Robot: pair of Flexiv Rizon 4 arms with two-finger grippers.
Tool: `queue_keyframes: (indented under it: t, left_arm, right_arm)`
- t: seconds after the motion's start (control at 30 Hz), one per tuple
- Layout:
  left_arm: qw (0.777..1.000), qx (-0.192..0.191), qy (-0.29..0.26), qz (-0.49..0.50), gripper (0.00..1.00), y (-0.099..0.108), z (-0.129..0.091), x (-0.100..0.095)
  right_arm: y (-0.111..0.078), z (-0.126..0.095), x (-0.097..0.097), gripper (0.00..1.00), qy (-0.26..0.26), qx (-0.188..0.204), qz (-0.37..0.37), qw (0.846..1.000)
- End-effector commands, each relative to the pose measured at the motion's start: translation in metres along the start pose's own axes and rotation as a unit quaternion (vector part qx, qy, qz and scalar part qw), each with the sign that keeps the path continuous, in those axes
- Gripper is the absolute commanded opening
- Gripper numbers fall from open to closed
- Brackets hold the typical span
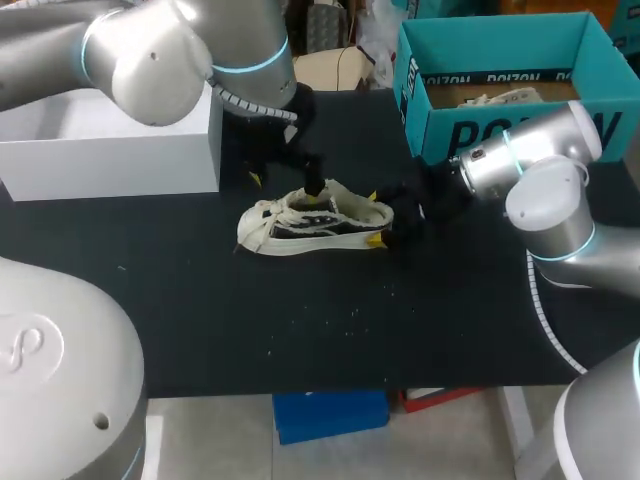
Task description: Take the shoe out of the shoebox, open the shoe tongue, remove and reinsert the insole, then place the shoe into the shoebox
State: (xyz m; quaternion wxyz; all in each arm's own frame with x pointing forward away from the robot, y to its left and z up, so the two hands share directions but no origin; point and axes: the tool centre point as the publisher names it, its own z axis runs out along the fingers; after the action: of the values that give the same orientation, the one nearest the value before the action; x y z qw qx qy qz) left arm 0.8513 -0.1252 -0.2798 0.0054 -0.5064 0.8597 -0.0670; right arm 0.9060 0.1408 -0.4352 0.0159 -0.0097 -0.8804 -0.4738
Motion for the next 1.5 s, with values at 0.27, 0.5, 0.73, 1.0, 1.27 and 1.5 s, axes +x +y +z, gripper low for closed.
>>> queue_keyframes:
  t: [0.27, 0.5, 0.73, 1.0, 1.27, 1.5]
  left_arm:
    - [0.928, -0.156, -0.117, -0.319, 1.00, -0.028, 0.006, 0.029]
    - [0.922, -0.133, -0.164, -0.324, 1.00, -0.033, 0.033, 0.034]
    - [0.930, -0.106, -0.176, -0.304, 1.00, -0.040, 0.051, 0.037]
    - [0.940, -0.109, -0.197, -0.256, 1.00, -0.047, 0.066, 0.033]
    - [0.935, -0.132, -0.238, -0.229, 1.00, -0.049, 0.082, 0.025]
    - [0.926, -0.167, -0.268, -0.208, 1.00, -0.049, 0.104, 0.019]
  right_arm:
    - [-0.002, 0.004, -0.001, 0.00, 0.000, 0.001, 0.001, 1.000]
    - [-0.002, 0.004, -0.001, 0.00, 0.000, 0.001, 0.001, 1.000]
    - [-0.002, 0.004, -0.001, 0.00, 0.000, 0.001, 0.001, 1.000]
    - [-0.002, 0.004, -0.001, 0.00, 0.000, 0.001, 0.001, 1.000]
    - [-0.002, 0.004, -0.001, 0.00, 0.000, 0.001, 0.001, 1.000]
    - [-0.002, 0.004, -0.001, 0.00, 0.000, 0.001, 0.001, 1.000]
